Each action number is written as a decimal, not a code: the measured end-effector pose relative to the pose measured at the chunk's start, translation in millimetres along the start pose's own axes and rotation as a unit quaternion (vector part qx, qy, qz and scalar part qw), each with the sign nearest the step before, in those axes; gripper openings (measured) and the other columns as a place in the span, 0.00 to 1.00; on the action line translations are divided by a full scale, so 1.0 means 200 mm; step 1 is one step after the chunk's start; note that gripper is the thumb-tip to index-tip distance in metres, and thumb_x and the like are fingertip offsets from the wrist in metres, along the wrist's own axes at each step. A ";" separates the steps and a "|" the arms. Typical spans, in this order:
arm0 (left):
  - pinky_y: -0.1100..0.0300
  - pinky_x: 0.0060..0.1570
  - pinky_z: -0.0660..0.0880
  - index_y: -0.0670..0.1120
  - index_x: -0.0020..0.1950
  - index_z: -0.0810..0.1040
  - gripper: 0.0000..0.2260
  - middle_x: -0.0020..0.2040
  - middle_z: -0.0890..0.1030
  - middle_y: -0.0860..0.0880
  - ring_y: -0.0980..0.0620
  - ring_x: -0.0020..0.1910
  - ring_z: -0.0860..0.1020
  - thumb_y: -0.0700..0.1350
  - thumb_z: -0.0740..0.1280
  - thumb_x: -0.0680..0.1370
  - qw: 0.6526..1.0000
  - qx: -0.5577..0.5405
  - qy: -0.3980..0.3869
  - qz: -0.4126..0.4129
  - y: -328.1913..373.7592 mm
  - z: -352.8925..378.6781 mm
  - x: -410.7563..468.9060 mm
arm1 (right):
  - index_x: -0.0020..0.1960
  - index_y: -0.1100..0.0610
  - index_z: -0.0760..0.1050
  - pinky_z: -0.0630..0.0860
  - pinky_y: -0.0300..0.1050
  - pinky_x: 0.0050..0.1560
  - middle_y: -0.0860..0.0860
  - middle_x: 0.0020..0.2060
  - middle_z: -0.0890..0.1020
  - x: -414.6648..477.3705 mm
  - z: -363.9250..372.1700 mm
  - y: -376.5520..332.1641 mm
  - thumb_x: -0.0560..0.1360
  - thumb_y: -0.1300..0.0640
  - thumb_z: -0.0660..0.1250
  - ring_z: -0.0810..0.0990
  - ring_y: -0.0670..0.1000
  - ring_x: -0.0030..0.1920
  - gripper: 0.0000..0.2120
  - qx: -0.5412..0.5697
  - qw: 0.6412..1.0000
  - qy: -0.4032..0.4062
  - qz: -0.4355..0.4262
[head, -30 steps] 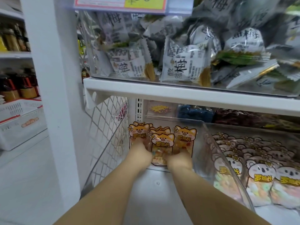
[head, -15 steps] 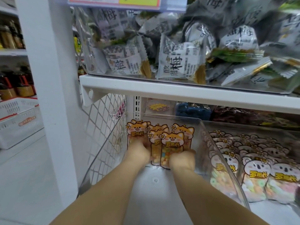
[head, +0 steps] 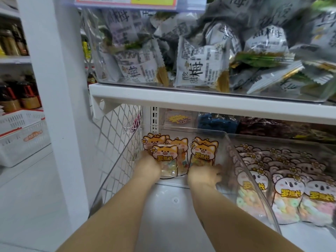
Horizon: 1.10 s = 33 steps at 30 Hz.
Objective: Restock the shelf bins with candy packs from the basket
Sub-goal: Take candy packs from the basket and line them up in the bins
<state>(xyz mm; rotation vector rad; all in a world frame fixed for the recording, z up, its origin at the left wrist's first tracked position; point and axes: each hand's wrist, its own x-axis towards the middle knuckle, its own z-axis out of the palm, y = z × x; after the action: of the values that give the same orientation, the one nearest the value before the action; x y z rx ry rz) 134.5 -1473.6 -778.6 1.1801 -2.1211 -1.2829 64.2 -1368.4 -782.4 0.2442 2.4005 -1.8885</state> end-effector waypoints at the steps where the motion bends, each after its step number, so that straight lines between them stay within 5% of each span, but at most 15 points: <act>1: 0.40 0.57 0.78 0.43 0.63 0.67 0.11 0.57 0.78 0.40 0.39 0.55 0.78 0.41 0.60 0.81 1.000 0.008 -0.015 0.005 0.01 0.01 0.01 | 0.78 0.65 0.53 0.64 0.51 0.67 0.64 0.74 0.59 -0.01 0.01 -0.01 0.76 0.63 0.68 0.61 0.61 0.72 0.36 0.010 1.000 -0.001 -0.004; 9: 0.46 0.59 0.78 0.39 0.68 0.66 0.15 0.60 0.78 0.37 0.38 0.58 0.78 0.35 0.58 0.81 0.986 0.105 -0.112 0.063 0.00 0.04 0.02 | 0.80 0.63 0.40 0.63 0.49 0.69 0.61 0.77 0.47 -0.07 0.05 -0.01 0.76 0.62 0.68 0.58 0.62 0.73 0.45 -0.037 0.996 -0.032 -0.079; 16: 0.54 0.51 0.76 0.39 0.71 0.62 0.17 0.57 0.79 0.40 0.42 0.54 0.79 0.37 0.58 0.83 0.979 0.168 -0.086 0.083 -0.01 0.08 0.05 | 0.64 0.55 0.68 0.71 0.48 0.52 0.58 0.63 0.69 -0.02 -0.03 0.02 0.74 0.63 0.64 0.72 0.59 0.58 0.19 -0.198 0.964 -0.106 -0.144; 20: 0.57 0.47 0.71 0.38 0.69 0.62 0.15 0.53 0.76 0.42 0.45 0.49 0.75 0.37 0.56 0.83 0.973 0.199 -0.069 0.093 -0.01 0.09 0.05 | 0.68 0.53 0.67 0.70 0.50 0.60 0.60 0.67 0.64 -0.04 -0.03 0.03 0.76 0.61 0.61 0.69 0.64 0.63 0.20 -0.218 0.957 -0.127 -0.141; 24: 0.51 0.56 0.74 0.44 0.69 0.63 0.18 0.62 0.75 0.43 0.44 0.56 0.76 0.42 0.61 0.80 0.982 0.131 -0.063 0.118 -0.01 0.11 0.06 | 0.72 0.53 0.63 0.68 0.53 0.65 0.60 0.70 0.58 -0.04 -0.03 0.03 0.75 0.63 0.62 0.68 0.65 0.65 0.26 -0.204 0.962 -0.123 -0.135; 26: 0.47 0.59 0.76 0.46 0.69 0.64 0.20 0.63 0.76 0.43 0.43 0.57 0.77 0.46 0.62 0.78 0.985 0.109 -0.059 0.121 -0.02 0.12 0.08 | 0.72 0.53 0.64 0.70 0.53 0.64 0.59 0.69 0.59 -0.03 -0.02 0.04 0.75 0.62 0.62 0.69 0.65 0.64 0.25 -0.209 0.961 -0.113 -0.139; 33: 0.53 0.46 0.73 0.40 0.59 0.74 0.10 0.54 0.79 0.40 0.41 0.52 0.79 0.44 0.61 0.82 0.979 0.187 -0.026 0.076 0.00 0.15 0.14 | 0.66 0.53 0.70 0.69 0.48 0.55 0.58 0.63 0.67 -0.01 -0.03 0.04 0.74 0.63 0.61 0.70 0.63 0.62 0.21 -0.212 0.962 -0.092 -0.145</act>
<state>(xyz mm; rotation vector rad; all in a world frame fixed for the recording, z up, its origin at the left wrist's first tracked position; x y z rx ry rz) 98.3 -1480.5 -795.2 1.1034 -2.5133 -0.8818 67.8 -1361.6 -788.2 -0.3119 2.7373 -1.3478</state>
